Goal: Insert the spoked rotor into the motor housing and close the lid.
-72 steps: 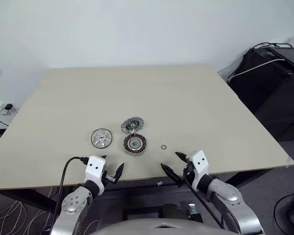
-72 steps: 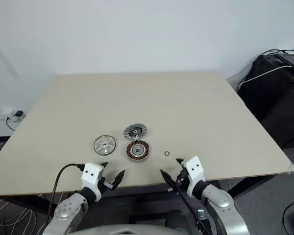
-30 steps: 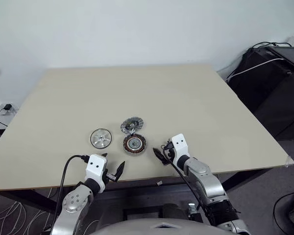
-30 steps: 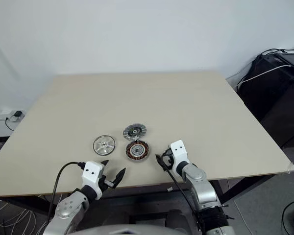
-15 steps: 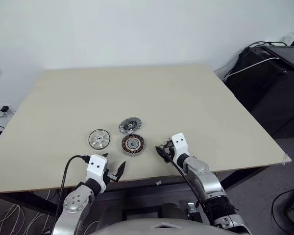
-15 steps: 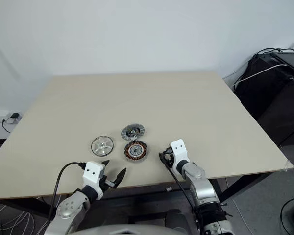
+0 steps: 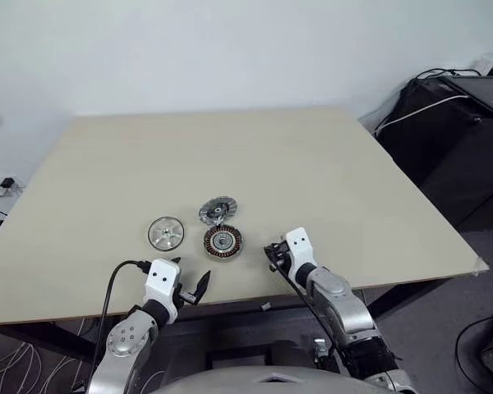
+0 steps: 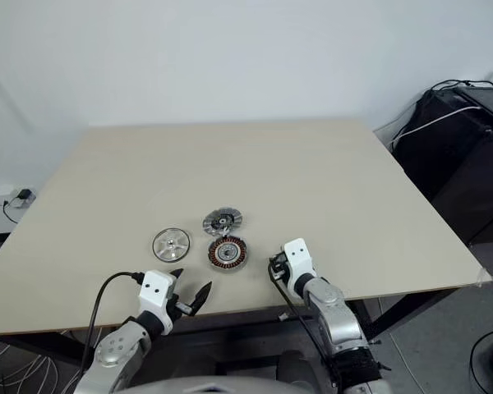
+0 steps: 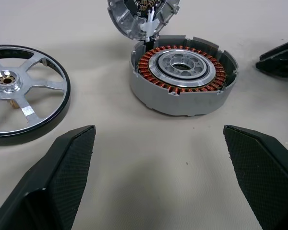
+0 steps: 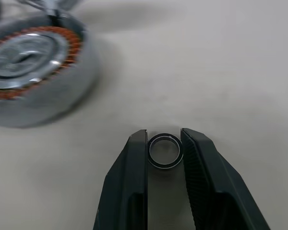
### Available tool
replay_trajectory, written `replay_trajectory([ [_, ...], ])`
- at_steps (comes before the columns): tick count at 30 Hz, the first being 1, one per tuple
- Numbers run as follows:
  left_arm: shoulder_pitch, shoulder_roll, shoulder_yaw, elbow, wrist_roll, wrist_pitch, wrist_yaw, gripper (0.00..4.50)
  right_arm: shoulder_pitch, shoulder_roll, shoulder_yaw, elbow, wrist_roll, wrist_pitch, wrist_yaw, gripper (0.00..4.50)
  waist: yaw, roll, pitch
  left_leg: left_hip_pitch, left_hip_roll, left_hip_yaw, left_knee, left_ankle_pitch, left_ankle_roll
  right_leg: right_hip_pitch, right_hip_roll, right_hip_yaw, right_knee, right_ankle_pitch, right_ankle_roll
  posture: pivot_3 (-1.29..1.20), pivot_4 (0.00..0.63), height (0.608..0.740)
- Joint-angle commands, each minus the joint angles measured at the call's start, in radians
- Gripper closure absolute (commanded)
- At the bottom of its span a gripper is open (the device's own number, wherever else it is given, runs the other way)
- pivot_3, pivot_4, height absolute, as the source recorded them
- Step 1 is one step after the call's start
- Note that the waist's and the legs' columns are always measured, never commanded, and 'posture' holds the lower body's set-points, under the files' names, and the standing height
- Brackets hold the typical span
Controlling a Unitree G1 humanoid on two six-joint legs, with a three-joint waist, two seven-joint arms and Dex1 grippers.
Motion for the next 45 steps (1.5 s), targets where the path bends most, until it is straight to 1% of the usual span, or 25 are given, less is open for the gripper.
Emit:
replay_trajectory([
  [1,-0.014,-0.003,-0.004,-0.019,-0.003,-0.015,-0.001,0.0,-0.021,0.01,0.032,-0.141,0.025,0.019,0.031,3.81,0.001,0.0,0.0,0.0,0.0,0.0,0.0,0.0,0.0,0.0,0.0,0.0,0.0,-0.001,0.001,0.0,0.0,0.74],
  [4,-0.014,-0.002,-0.005,-0.015,-0.004,-0.017,-0.001,0.0,-0.038,0.022,0.063,-0.172,0.019,0.036,0.039,3.81,0.001,-0.001,0.0,0.0,0.0,0.0,0.0,0.0,0.0,0.0,0.0,0.0,0.0,-0.001,0.001,0.0,0.0,0.74],
  [7,-0.011,-0.002,-0.004,-0.011,-0.007,-0.021,-0.003,0.0,-0.071,0.036,0.11,-0.162,0.005,0.042,0.055,3.81,0.001,-0.001,0.0,0.0,0.0,0.0,0.0,0.0,0.0,0.0,0.0,0.0,0.0,0.0,0.001,0.0,0.0,0.74],
  [14,-0.002,-0.006,-0.003,-0.017,-0.008,-0.022,0.003,0.0,-0.161,0.067,0.179,-0.022,-0.032,0.007,0.065,3.81,0.001,-0.001,0.0,0.0,0.0,0.0,0.0,0.0,0.0,0.0,0.0,0.0,0.0,0.001,-0.001,0.0,0.0,0.74],
  [20,0.007,-0.01,0.0,-0.029,-0.008,-0.018,0.011,0.0,-0.234,0.088,0.184,0.118,-0.052,-0.029,0.071,3.81,0.0,-0.001,0.0,0.0,-0.001,0.0,0.0,0.0,0.0,0.0,0.0,0.0,0.0,0.002,-0.003,0.0,0.0,0.74],
  [27,0.017,-0.01,0.004,-0.049,-0.01,-0.012,0.019,0.0,-0.289,0.115,0.175,0.229,-0.058,-0.071,0.068,3.81,-0.005,-0.001,0.0,0.0,-0.002,0.0,0.0,0.0,0.0,0.0,0.001,-0.001,0.0,0.002,-0.003,0.0,0.0,0.74],
  [40,0.027,-0.01,0.005,-0.083,-0.011,0.006,0.038,0.0,-0.335,0.14,0.171,0.341,-0.074,-0.113,0.075,3.81,-0.011,-0.001,0.0,0.0,-0.002,-0.001,0.0,0.0,0.0,0.0,0.001,-0.001,0.0,0.002,-0.004,0.0,0.0,0.74],
  [42,0.026,-0.009,0.005,-0.083,-0.011,0.007,0.04,0.0,-0.335,0.137,0.167,0.342,-0.071,-0.114,0.081,3.08,-0.012,-0.001,0.0,0.001,-0.002,-0.001,0.0,0.0,0.0,0.0,0.001,-0.001,0.001,0.002,-0.004,0.0,0.0,0.74],
  [43,0.027,-0.009,0.004,-0.083,-0.011,0.006,0.041,0.0,-0.331,0.135,0.166,0.336,-0.068,-0.111,0.085,2.83,-0.012,-0.001,0.0,0.001,-0.002,-0.001,0.0,0.0,0.0,0.0,0.002,-0.001,0.001,0.002,-0.004,0.0,0.0,0.74],
  [45,0.027,-0.009,0.003,-0.08,-0.012,0.004,0.041,0.0,-0.316,0.126,0.165,0.3,-0.06,-0.103,0.101,2.18,-0.011,-0.001,0.0,0.001,-0.002,-0.001,0.0,0.0,0.0,0.0,0.002,-0.001,0.001,0.002,-0.003,0.0,0.0,0.74],
])
